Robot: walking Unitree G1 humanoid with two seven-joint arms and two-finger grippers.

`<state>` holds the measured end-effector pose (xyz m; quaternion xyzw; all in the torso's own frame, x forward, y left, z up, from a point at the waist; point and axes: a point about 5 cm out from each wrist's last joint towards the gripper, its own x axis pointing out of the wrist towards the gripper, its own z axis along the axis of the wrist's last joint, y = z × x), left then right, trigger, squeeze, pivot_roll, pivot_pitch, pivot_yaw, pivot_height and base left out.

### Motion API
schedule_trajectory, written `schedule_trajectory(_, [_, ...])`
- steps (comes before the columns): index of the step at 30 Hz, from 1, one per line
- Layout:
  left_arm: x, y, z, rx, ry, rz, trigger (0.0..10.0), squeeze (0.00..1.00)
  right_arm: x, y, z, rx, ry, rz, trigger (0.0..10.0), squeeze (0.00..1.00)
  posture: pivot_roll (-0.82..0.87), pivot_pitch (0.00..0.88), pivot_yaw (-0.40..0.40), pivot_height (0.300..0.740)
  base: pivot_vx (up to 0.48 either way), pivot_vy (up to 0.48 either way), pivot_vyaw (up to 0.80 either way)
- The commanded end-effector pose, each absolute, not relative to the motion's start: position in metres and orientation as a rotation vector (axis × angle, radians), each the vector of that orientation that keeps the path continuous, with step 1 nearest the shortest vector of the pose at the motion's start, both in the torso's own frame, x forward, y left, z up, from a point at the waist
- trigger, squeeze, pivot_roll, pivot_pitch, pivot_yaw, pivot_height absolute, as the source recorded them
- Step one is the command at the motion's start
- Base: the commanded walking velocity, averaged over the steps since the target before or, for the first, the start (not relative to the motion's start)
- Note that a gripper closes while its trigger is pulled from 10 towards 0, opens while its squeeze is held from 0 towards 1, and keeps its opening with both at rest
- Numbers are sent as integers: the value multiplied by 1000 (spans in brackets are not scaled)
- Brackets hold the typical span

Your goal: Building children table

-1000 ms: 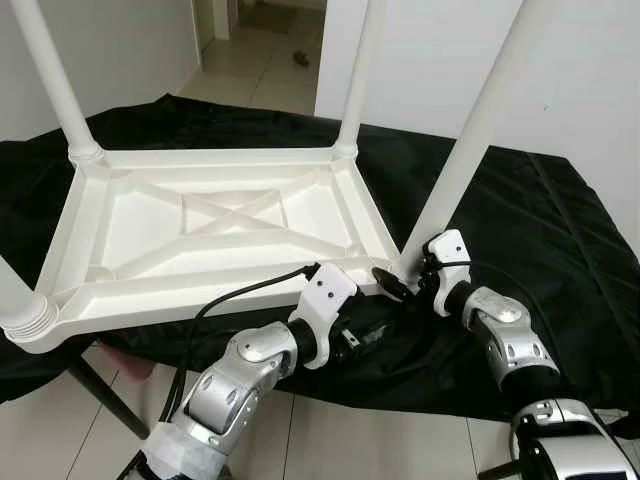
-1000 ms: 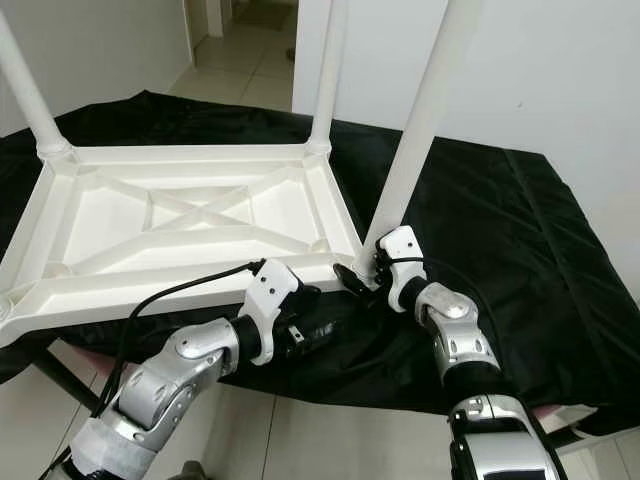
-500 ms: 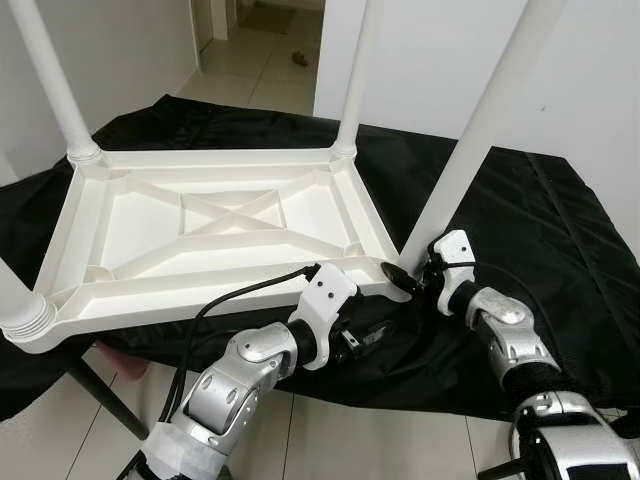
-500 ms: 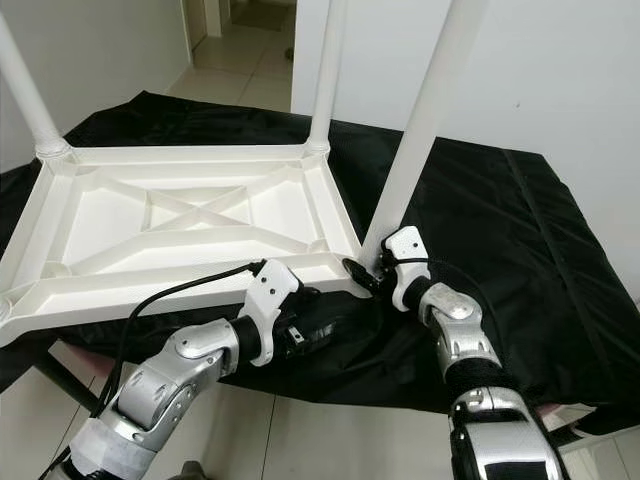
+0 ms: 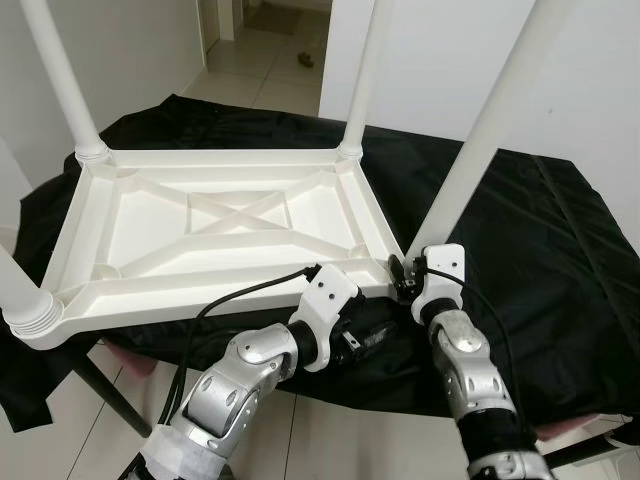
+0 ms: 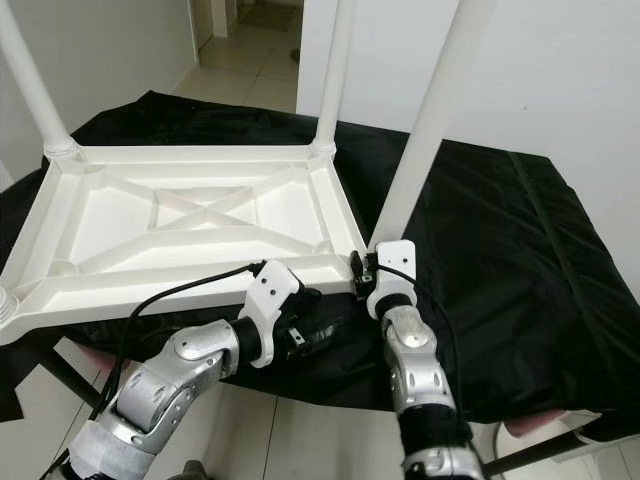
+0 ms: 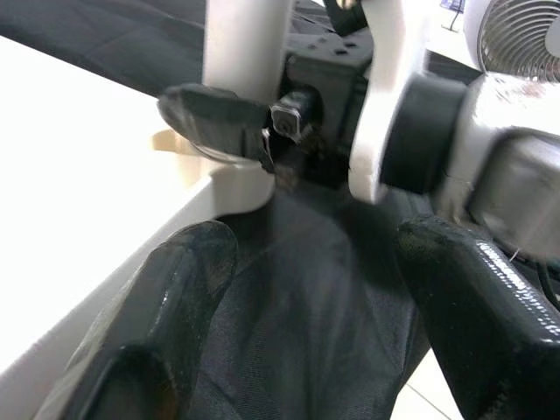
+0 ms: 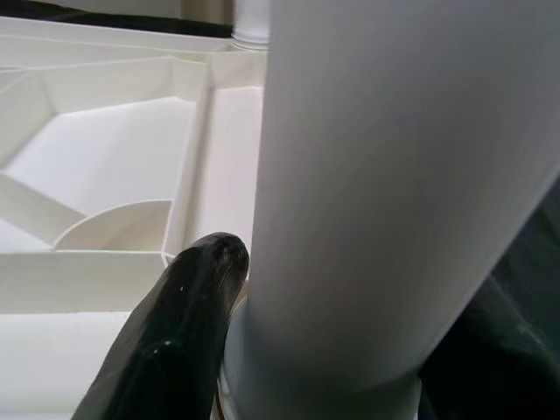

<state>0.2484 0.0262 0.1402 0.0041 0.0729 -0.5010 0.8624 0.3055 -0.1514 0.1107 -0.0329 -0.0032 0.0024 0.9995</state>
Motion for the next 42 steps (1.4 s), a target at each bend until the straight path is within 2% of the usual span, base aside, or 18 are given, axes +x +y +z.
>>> schedule_trajectory(1, [246,24,140,5,161,-1069,10000,0,295,-151,104,-56,46,-83,0,0,54,8,-62,740,0,0,0])
schedule_trajectory(5, [247,24,141,6,162,-1067,10000,0,289,-141,109,-44,42,-82,0,0,56,13,-63,740,0,0,0])
schedule_trajectory(12, [248,26,141,7,160,-1056,10000,0,290,-139,109,-25,54,-48,0,0,57,17,-61,740,0,0,0])
schedule_trajectory(13, [249,26,142,5,158,-1051,10000,0,292,-140,112,-2,48,-38,10000,1000,57,18,-60,740,0,0,0])
schedule_trajectory(15, [250,26,143,3,152,-1046,10000,0,303,-150,121,26,-2,12,10000,1000,56,14,-61,740,0,0,0])
schedule_trajectory(22, [251,26,144,3,151,-1044,10000,0,310,-155,126,-7,3,146,10000,1000,53,11,-58,740,0,0,0])
schedule_trajectory(23, [252,25,144,4,151,-1045,10000,0,311,-157,127,-30,10,193,10000,0,53,9,-57,740,0,0,0])
schedule_trajectory(25, [252,25,144,4,151,-1045,10000,0,311,-157,127,-30,10,193,10000,0,53,9,-57,740,0,0,0])
schedule_trajectory(27, [253,26,145,9,148,-1047,10000,0,313,-162,130,-107,-4,412,10000,0,57,4,-54,740,0,0,0])
schedule_trajectory(30, [253,26,145,11,146,-1047,10000,0,314,-164,130,-126,2,507,10000,0,57,3,-54,740,0,0,0])
schedule_trajectory(31, [254,27,146,14,144,-1046,10000,0,314,-165,128,-137,16,609,10000,0,61,2,-50,740,0,0,0])
schedule_trajectory(41, [253,29,146,17,144,-1046,10000,0,325,-167,120,-137,65,741,10000,0,67,0,-35,740,0,0,0])
schedule_trajectory(42, [253,29,146,20,143,-1048,10000,0,329,-169,119,-126,82,754,4471,0,69,0,-35,740,0,0,0])
